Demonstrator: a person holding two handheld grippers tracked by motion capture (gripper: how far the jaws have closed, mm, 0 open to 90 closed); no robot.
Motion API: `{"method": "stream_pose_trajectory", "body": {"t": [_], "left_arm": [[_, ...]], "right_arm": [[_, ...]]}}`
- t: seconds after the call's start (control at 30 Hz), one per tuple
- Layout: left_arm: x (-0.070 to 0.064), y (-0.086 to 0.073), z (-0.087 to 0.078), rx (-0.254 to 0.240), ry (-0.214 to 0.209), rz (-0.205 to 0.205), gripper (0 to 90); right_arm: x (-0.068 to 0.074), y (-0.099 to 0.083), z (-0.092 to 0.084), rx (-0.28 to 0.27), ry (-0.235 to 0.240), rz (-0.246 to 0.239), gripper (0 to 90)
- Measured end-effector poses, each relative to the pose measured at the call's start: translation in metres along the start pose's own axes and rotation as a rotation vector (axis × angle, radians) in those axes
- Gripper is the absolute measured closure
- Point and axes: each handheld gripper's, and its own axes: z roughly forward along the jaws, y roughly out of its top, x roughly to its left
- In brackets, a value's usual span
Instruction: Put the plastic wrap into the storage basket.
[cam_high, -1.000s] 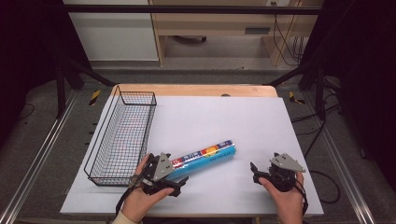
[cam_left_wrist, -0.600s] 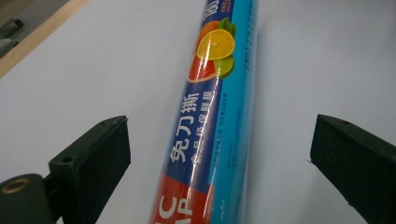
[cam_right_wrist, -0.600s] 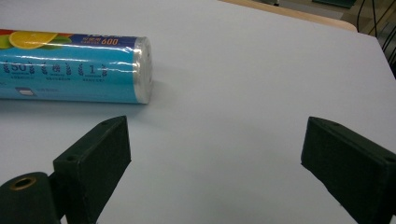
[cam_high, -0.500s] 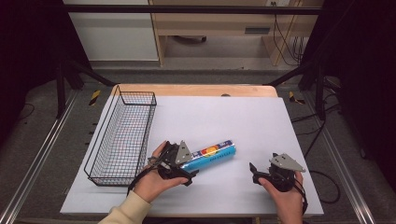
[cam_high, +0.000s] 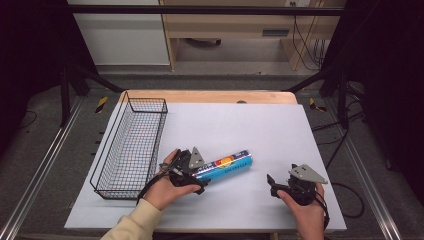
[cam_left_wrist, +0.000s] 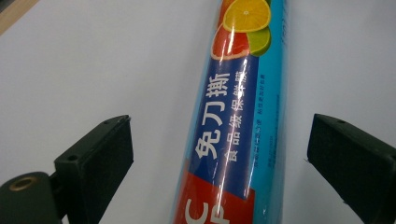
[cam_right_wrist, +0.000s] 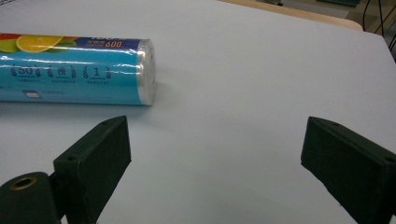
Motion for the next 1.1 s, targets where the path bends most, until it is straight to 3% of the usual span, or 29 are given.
{"method": "stream_pose_trajectory", "body": {"t": [0.17, 0.5, 0.87, 1.1], "left_arm": [[0.001, 0.001, 0.006, 0.018, -0.006, -0.011, 7.9], [0.002, 0.005, 0.024, 0.108, -0.087, 0.000, 11.1], [0.004, 0.008, 0.031, 0.160, -0.107, -0.009, 16.7], [0.003, 0.012, 0.037, 0.201, -0.112, 0.020, 18.2]], "right_arm": [[0.000, 0.000, 0.001, 0.002, -0.001, -0.006, 8.6], [0.000, 0.000, 0.001, 0.007, 0.005, -0.002, 8.6], [0.000, -0.001, 0.001, 0.006, 0.006, -0.007, 8.6], [0.001, -0.001, 0.002, 0.010, 0.013, -0.005, 8.5]]}}
